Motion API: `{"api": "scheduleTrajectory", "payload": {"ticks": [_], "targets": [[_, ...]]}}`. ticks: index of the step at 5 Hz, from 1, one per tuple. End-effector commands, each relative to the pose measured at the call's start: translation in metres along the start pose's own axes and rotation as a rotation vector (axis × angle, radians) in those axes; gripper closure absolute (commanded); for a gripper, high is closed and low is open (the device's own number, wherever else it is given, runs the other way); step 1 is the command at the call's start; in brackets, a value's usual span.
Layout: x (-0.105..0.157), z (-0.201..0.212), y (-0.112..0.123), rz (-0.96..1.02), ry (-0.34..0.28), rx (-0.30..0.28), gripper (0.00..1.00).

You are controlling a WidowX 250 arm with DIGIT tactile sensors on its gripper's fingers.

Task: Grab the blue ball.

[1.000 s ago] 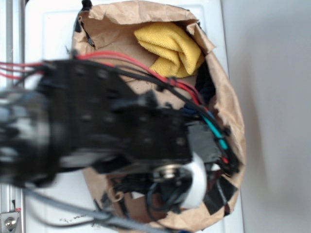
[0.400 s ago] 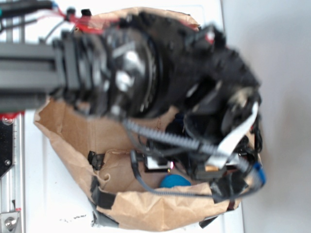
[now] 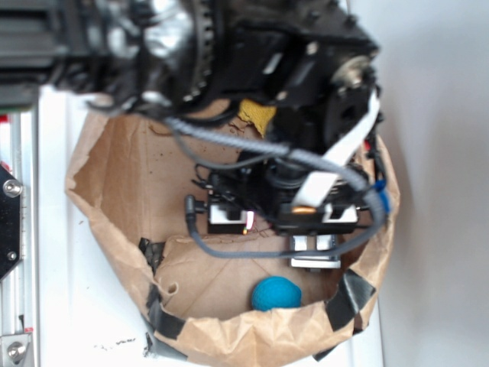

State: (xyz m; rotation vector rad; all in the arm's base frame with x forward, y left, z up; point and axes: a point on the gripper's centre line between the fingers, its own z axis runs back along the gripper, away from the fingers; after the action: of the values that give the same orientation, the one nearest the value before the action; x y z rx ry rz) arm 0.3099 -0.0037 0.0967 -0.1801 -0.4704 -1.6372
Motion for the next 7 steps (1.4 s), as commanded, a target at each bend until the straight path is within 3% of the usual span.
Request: {"api": "scheduleTrajectory", "payload": {"ticks": [1,4,5,6,7], "targets": [[0.004,0.021,-0.022,-0.12,0.028,0.066,0.0],[0.004,0.021,-0.022,-0.12,0.028,0.066,0.0],[0.022,0.008,-0.035,-0.221,-0.01,0.073,0.0],[0.038,0.006,-0.043,-0.268,-0.029,0.04,0.0],[0.052,0.005,-0.043,-0.281,-0.01,0.059,0.0]]}}
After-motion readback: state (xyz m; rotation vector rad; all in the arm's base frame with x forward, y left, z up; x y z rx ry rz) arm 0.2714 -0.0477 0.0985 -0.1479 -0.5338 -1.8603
